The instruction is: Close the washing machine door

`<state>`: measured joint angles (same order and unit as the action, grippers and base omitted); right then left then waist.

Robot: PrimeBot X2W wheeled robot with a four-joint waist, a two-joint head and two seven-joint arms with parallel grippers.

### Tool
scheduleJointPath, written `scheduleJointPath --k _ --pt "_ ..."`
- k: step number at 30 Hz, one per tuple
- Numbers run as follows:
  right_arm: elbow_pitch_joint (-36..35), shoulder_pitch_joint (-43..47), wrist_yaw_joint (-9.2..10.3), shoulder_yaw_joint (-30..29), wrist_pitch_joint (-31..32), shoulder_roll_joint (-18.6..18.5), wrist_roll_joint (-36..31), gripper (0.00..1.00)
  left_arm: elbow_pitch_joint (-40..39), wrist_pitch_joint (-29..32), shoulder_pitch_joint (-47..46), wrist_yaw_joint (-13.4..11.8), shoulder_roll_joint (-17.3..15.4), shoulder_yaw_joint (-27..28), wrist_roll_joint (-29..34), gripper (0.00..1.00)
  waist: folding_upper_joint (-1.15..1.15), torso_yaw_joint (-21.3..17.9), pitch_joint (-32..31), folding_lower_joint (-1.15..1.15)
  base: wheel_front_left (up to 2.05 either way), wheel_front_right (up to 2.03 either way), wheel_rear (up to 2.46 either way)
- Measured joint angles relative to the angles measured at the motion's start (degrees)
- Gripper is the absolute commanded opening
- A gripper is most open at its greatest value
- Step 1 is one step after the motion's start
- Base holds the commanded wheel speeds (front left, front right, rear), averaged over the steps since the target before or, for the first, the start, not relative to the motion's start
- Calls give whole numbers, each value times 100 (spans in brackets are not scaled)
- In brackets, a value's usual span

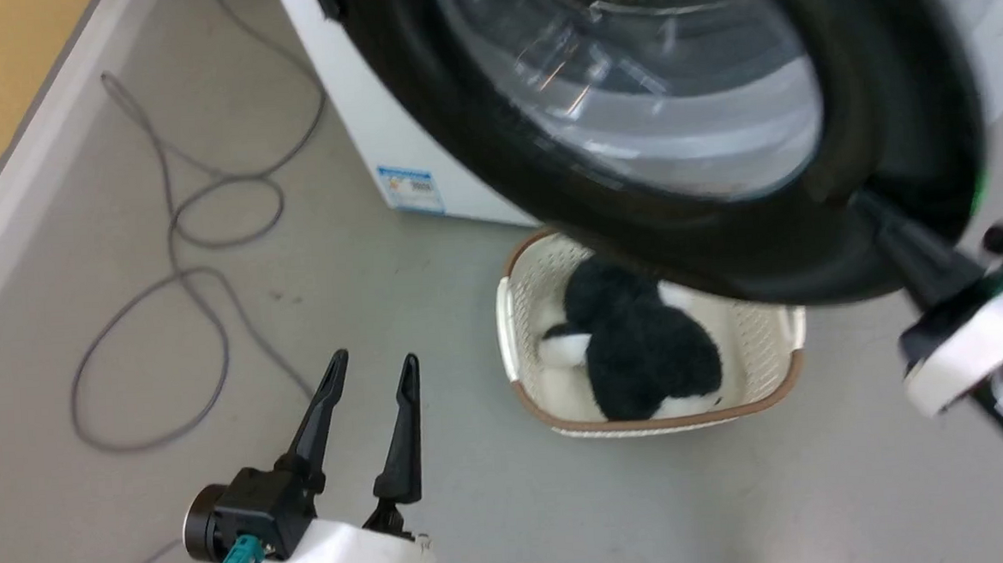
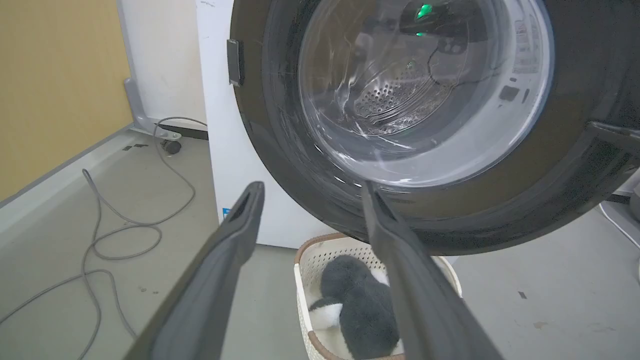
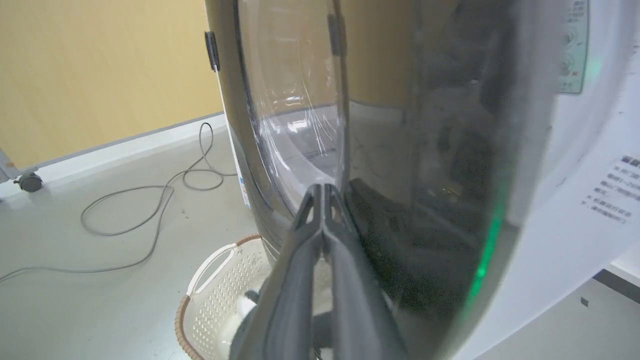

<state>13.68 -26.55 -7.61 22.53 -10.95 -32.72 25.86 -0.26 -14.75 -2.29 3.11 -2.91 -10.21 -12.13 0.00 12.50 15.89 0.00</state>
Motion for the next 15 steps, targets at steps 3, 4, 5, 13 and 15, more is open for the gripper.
scheduleJointPath --k 3,4,5,13,15 --pt "245 -380 1 9 100 -160 250 0 -35 0 -78 -52 0 -49 -54 100 0 106 164 0 0 0 0" --pt "321 -518 1 7 130 -212 348 0 -54 0 -108 -67 -1 -70 -69 100 0 137 223 0 0 0 0" --pt "391 -650 1 4 145 -256 434 0 -74 0 -140 -88 0 -93 -77 100 0 166 283 0 0 0 0" --pt "1116 -1725 2 92 434 -452 840 0 -181 0 -378 -218 1 -288 -165 100 0 361 724 0 0 0 0" --pt "1291 -1980 2 168 511 -542 854 0 -174 0 -405 -281 2 -311 -164 100 0 408 811 0 0 0 0"
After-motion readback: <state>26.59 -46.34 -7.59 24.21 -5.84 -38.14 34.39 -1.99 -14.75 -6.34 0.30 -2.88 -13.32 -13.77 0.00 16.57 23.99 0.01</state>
